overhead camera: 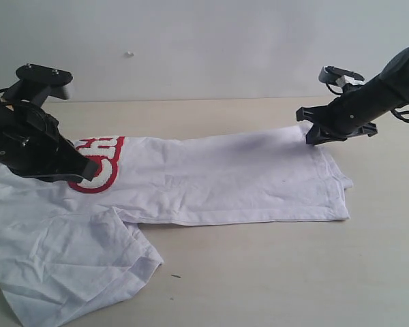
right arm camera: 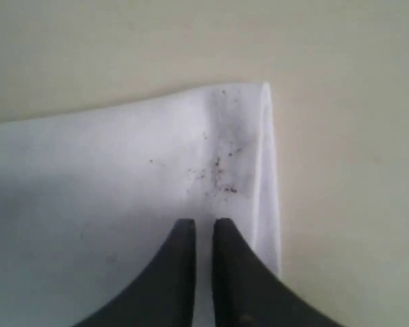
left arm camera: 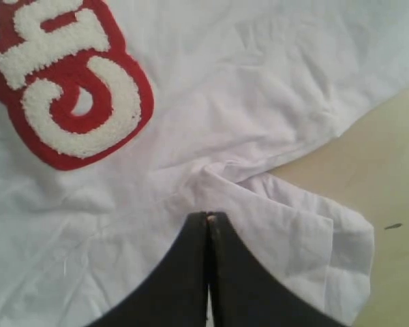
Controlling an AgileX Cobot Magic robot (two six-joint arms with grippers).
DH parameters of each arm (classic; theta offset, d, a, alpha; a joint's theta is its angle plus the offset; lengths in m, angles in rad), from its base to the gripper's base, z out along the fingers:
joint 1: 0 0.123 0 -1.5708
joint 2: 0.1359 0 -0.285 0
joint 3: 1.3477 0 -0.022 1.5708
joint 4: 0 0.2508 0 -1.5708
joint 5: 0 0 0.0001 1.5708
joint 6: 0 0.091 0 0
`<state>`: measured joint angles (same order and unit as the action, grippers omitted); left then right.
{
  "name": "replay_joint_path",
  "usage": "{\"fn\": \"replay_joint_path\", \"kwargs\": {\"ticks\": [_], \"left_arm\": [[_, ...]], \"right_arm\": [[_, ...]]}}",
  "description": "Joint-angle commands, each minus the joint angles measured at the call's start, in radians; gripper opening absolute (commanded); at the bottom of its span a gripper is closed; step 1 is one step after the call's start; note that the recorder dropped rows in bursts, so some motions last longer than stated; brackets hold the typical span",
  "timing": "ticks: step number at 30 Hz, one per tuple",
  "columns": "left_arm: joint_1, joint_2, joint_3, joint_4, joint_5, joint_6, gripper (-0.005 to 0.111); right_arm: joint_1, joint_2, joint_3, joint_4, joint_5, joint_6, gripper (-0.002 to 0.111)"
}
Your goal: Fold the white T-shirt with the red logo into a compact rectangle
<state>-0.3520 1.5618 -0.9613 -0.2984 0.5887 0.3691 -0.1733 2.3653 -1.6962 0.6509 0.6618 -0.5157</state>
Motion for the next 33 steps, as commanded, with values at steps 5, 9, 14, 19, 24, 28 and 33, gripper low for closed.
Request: {"fn": "replay_joint_path", "kwargs": {"ticks": [5, 9, 14, 19, 24, 28, 33], "left_arm": [[0.004, -0.006, -0.004, -0.014, -0.011, 0.0, 0.0], [0.004, -0.006, -0.004, -0.032, -0.011, 0.0, 0.0], [0.004, -0.006, -0.004, -0.044, -0.004, 0.0, 0.0], [0.004, -0.006, -0.004, -0.047, 0.003, 0.0, 0.0], [0.004, -0.006, -0.004, -0.049, 0.004, 0.0, 0.0], [0.004, -0.006, -0.004, -0.049, 0.004, 0.0, 0.0], [0.004, -0.006, -0.004, -0.051, 0.002, 0.0, 0.0]], "right_arm": [[0.0, 0.001, -0.022, 0.003, 0.001, -0.018, 0.0], [0.0, -0.028, -0.027, 0.003, -0.037, -0.016, 0.004], [-0.002, -0.009, -0.029, -0.026, -0.069, 0.051, 0.05], [-0.002, 0.034, -0.038, -0.031, -0.064, 0.071, 0.046], [-0.002, 0.041, -0.047, -0.024, -0.053, 0.065, 0.03], [-0.002, 0.041, -0.047, -0.044, -0.035, 0.065, 0.011], [-0.002, 0.035, -0.047, -0.079, 0.03, 0.077, 0.0]]}}
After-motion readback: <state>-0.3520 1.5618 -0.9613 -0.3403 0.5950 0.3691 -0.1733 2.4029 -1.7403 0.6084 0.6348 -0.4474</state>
